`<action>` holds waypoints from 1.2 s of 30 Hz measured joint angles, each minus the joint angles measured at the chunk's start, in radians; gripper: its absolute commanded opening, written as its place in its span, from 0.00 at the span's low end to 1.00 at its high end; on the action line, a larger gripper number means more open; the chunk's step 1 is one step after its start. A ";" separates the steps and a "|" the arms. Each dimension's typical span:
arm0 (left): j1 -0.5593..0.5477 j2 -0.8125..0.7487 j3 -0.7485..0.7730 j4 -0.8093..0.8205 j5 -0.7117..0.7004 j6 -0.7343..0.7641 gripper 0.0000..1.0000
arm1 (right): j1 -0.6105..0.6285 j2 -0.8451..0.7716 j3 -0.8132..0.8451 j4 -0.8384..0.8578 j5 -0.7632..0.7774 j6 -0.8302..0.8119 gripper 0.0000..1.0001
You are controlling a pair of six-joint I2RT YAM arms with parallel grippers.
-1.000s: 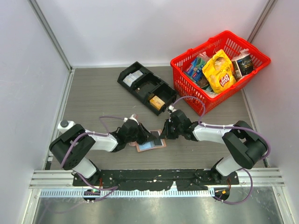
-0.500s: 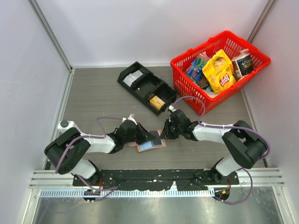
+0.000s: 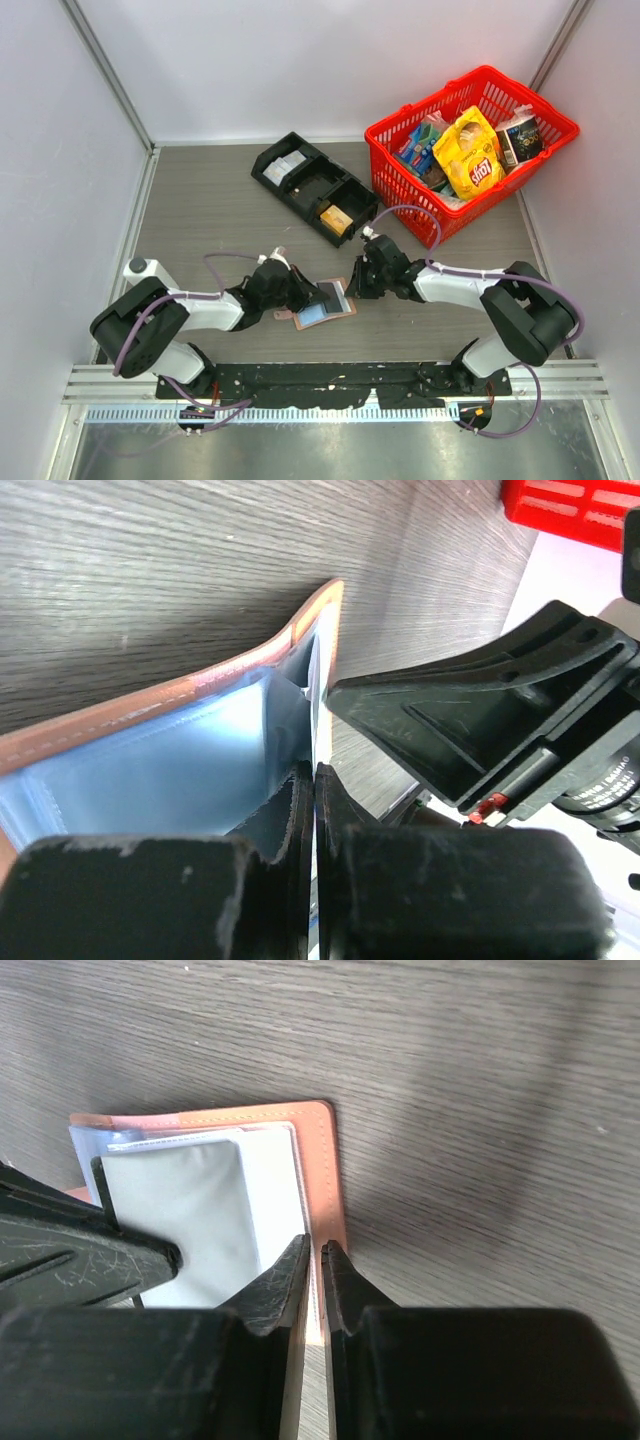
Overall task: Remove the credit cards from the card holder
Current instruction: Remove the credit card from the card holder.
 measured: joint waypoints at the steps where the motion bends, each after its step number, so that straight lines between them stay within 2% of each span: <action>1: 0.002 0.001 -0.004 0.000 0.000 0.000 0.03 | 0.000 -0.006 0.000 -0.011 0.008 -0.003 0.15; 13: 0.007 -0.002 -0.012 -0.016 0.000 0.000 0.00 | -0.001 -0.037 0.000 -0.039 -0.006 -0.009 0.18; 22: 0.010 -0.013 -0.012 -0.032 0.001 0.011 0.00 | -0.001 -0.064 0.000 0.055 -0.104 -0.005 0.12; 29: 0.010 -0.013 -0.012 -0.033 0.001 0.015 0.00 | -0.001 0.014 -0.007 0.135 -0.174 0.014 0.08; 31: 0.010 -0.013 -0.012 -0.033 0.001 0.015 0.02 | -0.001 0.024 -0.019 0.152 -0.184 0.021 0.07; 36: 0.010 -0.014 -0.012 -0.034 0.000 0.018 0.17 | -0.001 0.039 -0.044 0.159 -0.186 0.028 0.05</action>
